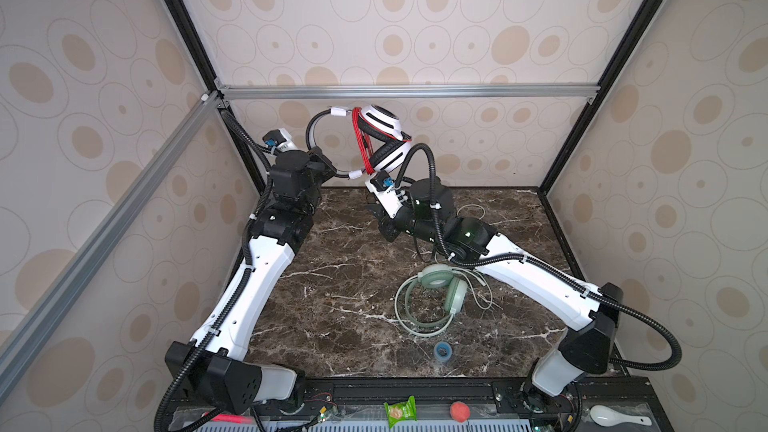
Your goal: Wrap the headphones
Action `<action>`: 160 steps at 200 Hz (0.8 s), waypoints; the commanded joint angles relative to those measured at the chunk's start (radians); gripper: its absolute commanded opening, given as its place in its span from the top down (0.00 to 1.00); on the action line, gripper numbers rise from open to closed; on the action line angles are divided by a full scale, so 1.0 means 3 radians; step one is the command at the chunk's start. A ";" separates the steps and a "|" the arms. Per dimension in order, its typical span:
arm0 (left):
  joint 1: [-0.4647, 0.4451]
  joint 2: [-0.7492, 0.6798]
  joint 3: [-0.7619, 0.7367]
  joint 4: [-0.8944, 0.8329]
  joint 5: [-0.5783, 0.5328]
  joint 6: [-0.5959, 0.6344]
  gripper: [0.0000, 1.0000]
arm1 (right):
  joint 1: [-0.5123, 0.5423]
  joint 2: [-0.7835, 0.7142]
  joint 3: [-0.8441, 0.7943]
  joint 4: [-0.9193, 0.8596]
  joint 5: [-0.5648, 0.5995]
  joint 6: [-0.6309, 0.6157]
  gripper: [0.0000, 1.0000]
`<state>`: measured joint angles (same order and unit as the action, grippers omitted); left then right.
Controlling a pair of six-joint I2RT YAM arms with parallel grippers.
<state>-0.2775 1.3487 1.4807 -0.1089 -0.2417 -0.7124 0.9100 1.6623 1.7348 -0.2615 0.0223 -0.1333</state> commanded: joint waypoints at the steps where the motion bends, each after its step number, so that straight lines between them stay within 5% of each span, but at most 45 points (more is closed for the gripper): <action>1: -0.0053 -0.0183 -0.0052 0.0078 -0.0354 0.0501 1.00 | 0.0027 0.0153 0.0448 -0.0744 0.0167 -0.0147 1.00; 97: -0.0210 -0.0238 -0.0461 -0.0382 -0.0468 0.1633 1.00 | -0.0005 0.1301 0.2842 -0.2799 0.0332 -0.0079 1.00; 160: -0.0213 -0.0359 -0.0692 -0.0473 0.0039 0.2007 1.00 | -0.0069 0.1412 0.2952 -0.3124 0.0448 -0.0389 1.00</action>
<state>-0.3435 1.2819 1.2896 -0.2207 -0.3065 -0.1978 0.9085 2.1048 2.5805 -1.1717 0.0887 -0.1780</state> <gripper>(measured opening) 0.067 0.085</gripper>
